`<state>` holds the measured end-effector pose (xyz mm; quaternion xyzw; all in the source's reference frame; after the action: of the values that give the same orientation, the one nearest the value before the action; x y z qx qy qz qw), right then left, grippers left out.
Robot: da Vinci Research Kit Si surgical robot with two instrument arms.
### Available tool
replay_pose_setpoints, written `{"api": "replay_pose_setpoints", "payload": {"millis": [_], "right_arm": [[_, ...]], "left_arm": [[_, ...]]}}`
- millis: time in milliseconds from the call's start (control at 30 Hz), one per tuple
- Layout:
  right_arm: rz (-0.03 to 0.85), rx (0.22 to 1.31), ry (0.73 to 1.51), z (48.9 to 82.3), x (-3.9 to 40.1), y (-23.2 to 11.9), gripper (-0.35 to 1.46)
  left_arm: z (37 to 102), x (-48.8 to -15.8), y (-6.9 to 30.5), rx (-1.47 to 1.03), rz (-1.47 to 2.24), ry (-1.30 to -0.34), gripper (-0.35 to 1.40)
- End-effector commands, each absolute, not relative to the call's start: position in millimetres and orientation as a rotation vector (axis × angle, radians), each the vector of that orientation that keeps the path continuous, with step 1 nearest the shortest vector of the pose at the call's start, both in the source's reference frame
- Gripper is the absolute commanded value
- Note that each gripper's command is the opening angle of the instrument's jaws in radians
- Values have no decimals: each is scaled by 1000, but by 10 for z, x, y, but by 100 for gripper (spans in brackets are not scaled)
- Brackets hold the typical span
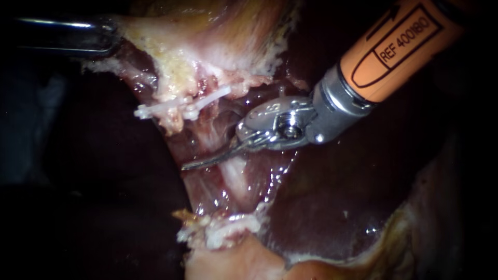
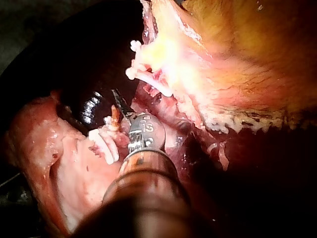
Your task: Go back from the cut right tube
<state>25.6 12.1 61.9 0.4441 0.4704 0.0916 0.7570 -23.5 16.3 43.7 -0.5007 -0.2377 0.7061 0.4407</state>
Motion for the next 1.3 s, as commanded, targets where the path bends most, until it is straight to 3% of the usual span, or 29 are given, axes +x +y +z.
{"api": "replay_pose_setpoints", "payload": {"millis": [33,133,167,267,300,400,533,600,800,1033,1300], "right_arm": [[200,968,1025,619,255,121,-35],[197,970,1025,620,256,120,-35],[199,963,1023,620,256,118,19],[242,921,1052,620,256,114,96],[267,905,1057,620,256,113,111],[324,876,1060,619,257,111,131],[382,830,1059,620,249,109,141],[430,712,1036,619,237,105,143],[297,463,871,607,182,100,143],[277,369,816,585,113,111,143],[307,339,784,571,81,119,143]], "left_arm": [[437,-235,163,-1244,1753,-590,-35],[437,-235,163,-1244,1753,-590,-35],[438,-235,163,-1244,1753,-590,-35],[438,-235,163,-1244,1754,-590,-35],[438,-235,163,-1244,1754,-590,-35],[438,-235,163,-1244,1754,-590,-35],[439,-235,163,-1244,1754,-590,-35],[440,-235,163,-1244,1754,-589,-35],[442,-235,162,-1245,1755,-587,-35],[443,-235,162,-1245,1755,-588,-35],[446,-238,162,-1245,1756,-585,-35]]}}
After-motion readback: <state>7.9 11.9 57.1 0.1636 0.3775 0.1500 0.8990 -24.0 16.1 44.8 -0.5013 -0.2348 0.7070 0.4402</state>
